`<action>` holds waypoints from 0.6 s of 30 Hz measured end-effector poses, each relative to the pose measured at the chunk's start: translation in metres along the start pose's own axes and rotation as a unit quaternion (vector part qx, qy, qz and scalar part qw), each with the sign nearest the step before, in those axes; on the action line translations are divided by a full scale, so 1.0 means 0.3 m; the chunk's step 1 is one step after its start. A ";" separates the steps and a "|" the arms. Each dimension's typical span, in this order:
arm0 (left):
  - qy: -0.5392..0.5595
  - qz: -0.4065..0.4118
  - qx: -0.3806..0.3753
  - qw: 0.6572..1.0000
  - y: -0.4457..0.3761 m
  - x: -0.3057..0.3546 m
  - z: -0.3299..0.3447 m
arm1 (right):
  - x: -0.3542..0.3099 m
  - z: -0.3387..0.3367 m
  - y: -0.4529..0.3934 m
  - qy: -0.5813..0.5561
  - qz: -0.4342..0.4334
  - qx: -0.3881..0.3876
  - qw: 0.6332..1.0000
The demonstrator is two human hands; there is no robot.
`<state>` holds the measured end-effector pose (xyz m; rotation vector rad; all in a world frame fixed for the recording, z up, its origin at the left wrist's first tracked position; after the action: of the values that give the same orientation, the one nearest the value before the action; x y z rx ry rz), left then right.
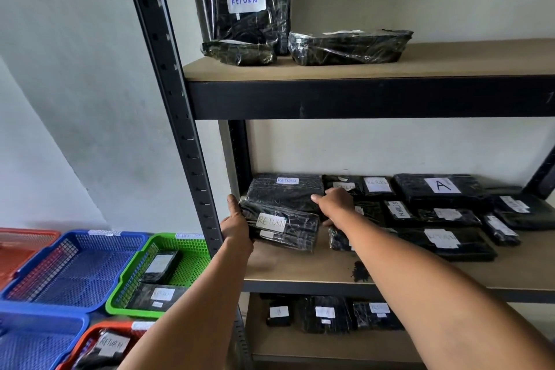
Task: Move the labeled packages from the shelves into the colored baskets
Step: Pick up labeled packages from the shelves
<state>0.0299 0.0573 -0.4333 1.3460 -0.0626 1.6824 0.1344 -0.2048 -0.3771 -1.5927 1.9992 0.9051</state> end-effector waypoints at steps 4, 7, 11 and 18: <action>0.004 -0.004 0.020 1.000 0.001 -0.009 -0.012 | 0.003 -0.022 0.000 0.056 -0.001 0.009 0.998; -0.001 0.002 0.029 1.000 0.012 0.001 -0.012 | 0.005 -0.057 -0.029 0.088 -0.026 0.029 0.995; 0.003 -0.010 0.006 1.000 0.020 -0.002 0.031 | 0.030 -0.147 -0.062 0.061 -0.027 0.046 0.997; 0.011 0.003 -0.063 0.998 0.032 -0.009 0.150 | 0.174 -0.308 -0.112 0.088 -0.031 0.047 0.995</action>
<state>0.0562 0.0254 -0.4129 1.2340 -0.1583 1.6707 0.1599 -0.3110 -0.3559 -1.7229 2.0650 0.6572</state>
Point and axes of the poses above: each hand's wrist, its own y-axis away from the middle knuckle, its own z-axis out of the palm, x = y × z, the point moved 10 cm from there along -y, towards the middle knuckle, and after that the axes turned 6 degrees about y, right-handed, at the moved point
